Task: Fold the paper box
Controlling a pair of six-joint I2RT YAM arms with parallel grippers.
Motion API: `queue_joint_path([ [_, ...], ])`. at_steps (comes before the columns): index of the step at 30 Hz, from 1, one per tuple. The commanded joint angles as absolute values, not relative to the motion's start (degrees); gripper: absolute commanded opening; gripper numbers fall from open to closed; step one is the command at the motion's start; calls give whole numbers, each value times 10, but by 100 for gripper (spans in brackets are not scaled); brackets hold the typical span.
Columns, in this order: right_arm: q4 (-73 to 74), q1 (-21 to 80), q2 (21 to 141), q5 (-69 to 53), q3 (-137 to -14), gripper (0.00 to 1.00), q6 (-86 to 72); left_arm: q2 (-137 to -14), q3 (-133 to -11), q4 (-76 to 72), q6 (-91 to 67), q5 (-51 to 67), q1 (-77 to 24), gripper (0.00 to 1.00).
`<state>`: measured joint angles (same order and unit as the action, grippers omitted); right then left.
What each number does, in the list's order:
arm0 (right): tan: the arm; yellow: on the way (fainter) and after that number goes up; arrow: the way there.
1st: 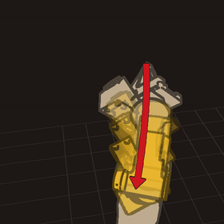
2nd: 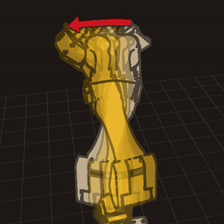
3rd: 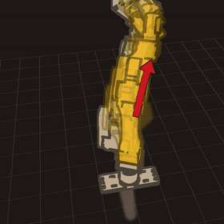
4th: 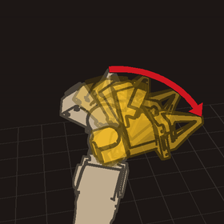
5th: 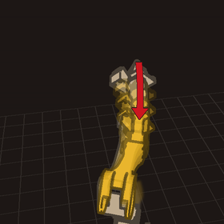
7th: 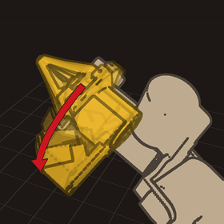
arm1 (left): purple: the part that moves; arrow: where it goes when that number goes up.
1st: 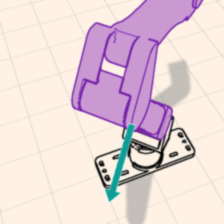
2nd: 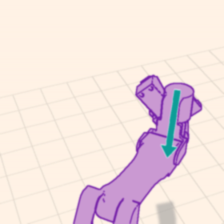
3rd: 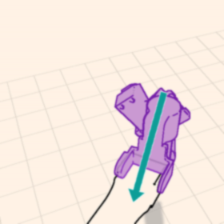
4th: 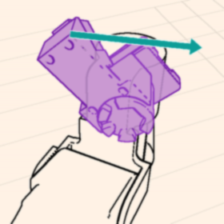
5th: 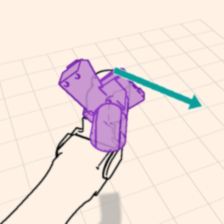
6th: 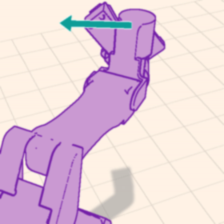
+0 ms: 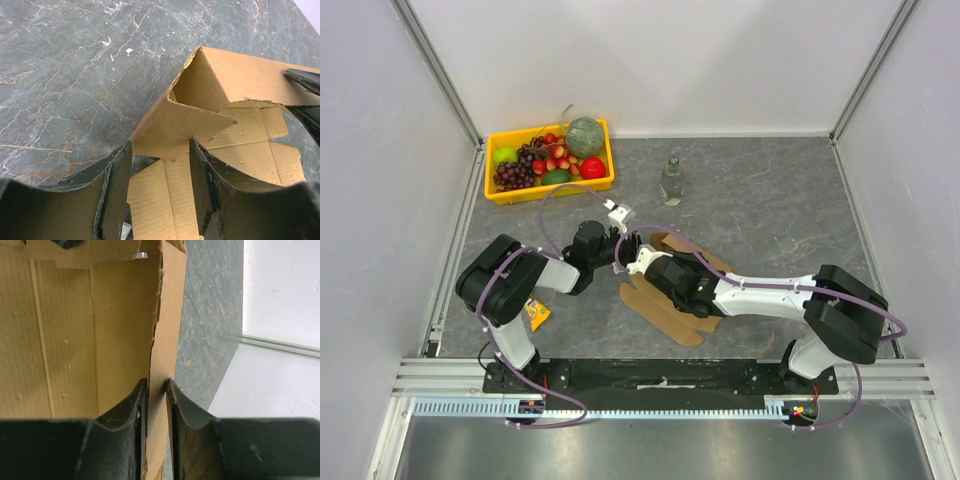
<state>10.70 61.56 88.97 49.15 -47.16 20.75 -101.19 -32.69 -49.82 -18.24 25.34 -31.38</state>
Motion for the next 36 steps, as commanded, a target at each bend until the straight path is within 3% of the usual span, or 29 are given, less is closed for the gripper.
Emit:
queue_joint_path([
  [1,83,620,868,461,-459,28,193,-993,-354,-492,-136,226,-317,56],
  [17,60,619,863,426,-443,31,190,-1034,-402,-514,-103,307,-322,61],
  [36,50,618,865,380,-436,34,183,-1071,-425,-520,-98,257,-332,58],
])
